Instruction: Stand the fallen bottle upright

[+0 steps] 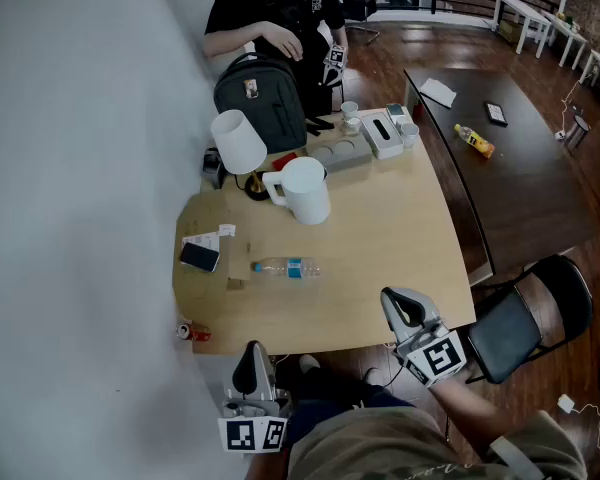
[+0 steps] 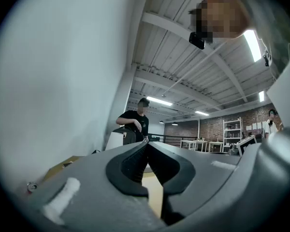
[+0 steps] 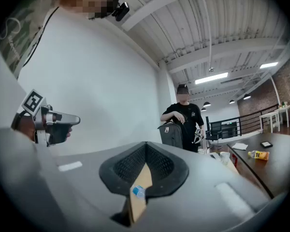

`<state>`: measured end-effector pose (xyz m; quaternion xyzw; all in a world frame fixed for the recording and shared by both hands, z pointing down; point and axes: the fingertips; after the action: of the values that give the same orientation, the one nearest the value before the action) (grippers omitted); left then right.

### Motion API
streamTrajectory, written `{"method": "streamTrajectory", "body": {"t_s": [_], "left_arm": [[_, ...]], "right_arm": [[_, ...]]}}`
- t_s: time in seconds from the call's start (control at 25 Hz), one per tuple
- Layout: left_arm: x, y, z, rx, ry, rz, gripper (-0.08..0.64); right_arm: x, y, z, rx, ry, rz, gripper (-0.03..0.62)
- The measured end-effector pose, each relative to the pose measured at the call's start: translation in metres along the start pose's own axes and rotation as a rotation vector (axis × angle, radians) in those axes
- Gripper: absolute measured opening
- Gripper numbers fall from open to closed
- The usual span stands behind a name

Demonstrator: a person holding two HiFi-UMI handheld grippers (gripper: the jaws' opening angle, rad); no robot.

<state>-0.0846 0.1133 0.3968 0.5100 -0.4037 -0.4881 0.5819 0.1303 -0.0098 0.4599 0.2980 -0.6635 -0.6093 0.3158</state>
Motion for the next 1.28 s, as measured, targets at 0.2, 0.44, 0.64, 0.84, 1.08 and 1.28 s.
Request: {"method": "streamTrajectory", "body": {"t_s": [0.2, 0.44, 0.64, 0.84, 1.08, 1.28], "left_arm": [[0.04, 0.004, 0.039, 0.001, 0.039, -0.012, 0.003], [0.083, -0.007, 0.092, -0.017, 0.101, -0.025, 0.003], [0.109, -0.006, 0.128, -0.049, 0.185, -0.019, 0.003], [0.129, 0.0, 0.141, -0.044, 0.233, 0.004, 0.003], [0.147, -0.008, 0.166, -0.043, 0.137, -0.027, 0.003], [0.146, -0.003, 0.181, -0.042, 0.069, -0.004, 0.003]], "right_arm": [[0.051, 0.021, 0.003, 0.013, 0.01, 0.028, 0.003], [0.107, 0.027, 0.026, -0.01, -0.004, 0.082, 0.003], [0.162, 0.034, 0.047, -0.045, -0.012, 0.151, 0.003], [0.197, 0.054, 0.068, -0.051, -0.056, 0.225, 0.003], [0.236, 0.131, 0.113, -0.306, -0.39, 0.471, 0.21], [0.263, 0.23, 0.155, -0.689, -0.637, 0.68, 0.259]]}}
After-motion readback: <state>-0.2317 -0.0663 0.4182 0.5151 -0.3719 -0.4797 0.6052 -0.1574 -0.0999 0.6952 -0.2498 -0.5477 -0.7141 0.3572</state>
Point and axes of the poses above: the fingertips, and each gripper's own axes: x forward along the fingers, z to its left, y out of its underside, and after that the axes turned 13 degrees about y, right-handed
